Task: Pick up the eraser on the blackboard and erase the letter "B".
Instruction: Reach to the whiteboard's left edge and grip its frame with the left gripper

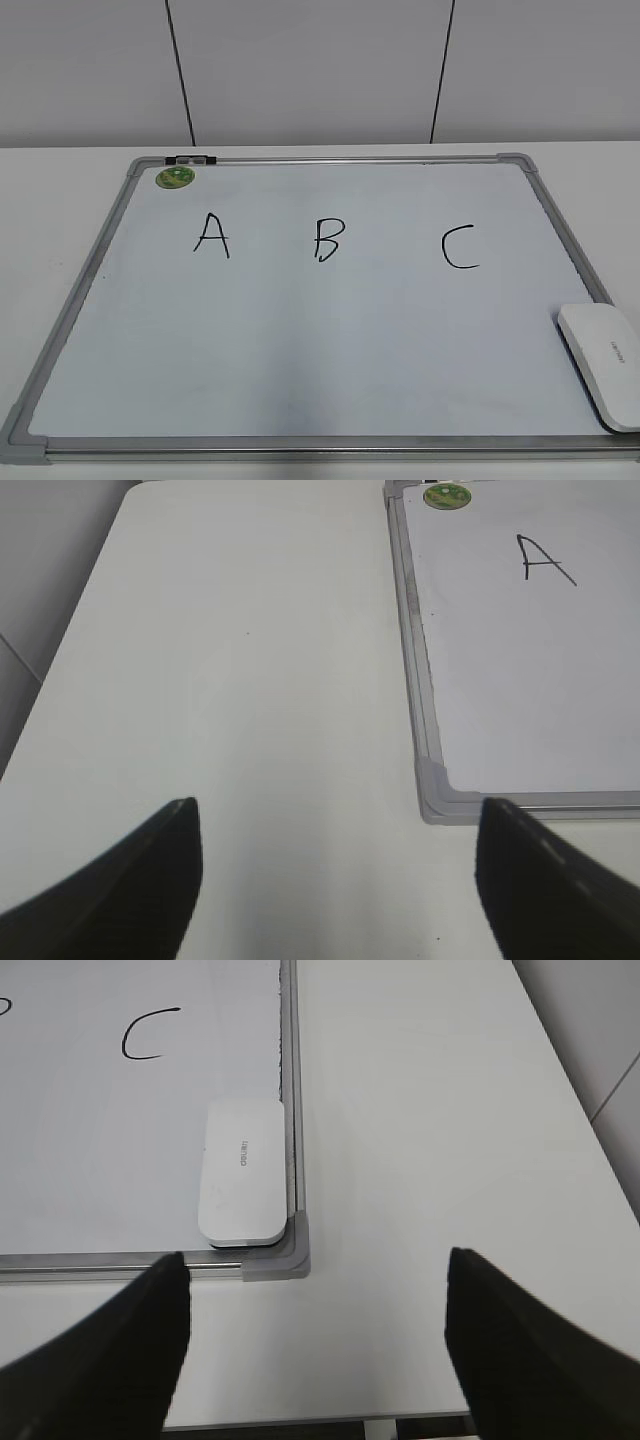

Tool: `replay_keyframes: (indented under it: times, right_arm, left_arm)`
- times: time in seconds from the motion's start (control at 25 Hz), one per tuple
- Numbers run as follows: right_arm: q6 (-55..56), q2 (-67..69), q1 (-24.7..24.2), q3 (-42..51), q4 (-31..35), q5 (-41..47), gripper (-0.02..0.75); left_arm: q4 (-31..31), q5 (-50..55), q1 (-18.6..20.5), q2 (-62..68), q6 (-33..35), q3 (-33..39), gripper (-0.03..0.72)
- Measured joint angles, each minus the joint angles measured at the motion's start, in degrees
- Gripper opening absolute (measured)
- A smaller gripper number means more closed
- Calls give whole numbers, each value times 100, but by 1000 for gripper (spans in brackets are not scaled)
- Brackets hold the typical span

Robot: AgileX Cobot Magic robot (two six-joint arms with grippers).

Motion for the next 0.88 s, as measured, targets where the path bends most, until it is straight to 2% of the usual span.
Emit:
replay_keyframes:
  times: [0.56,0.88]
  right_arm:
    - [2,0,0,0,0,0,589]
    - [2,0,0,0,0,0,589]
  left_arm:
    - [-70,-111,0,128,0,-55,613]
    - [-127,-1434,0,1948,0,-352,608]
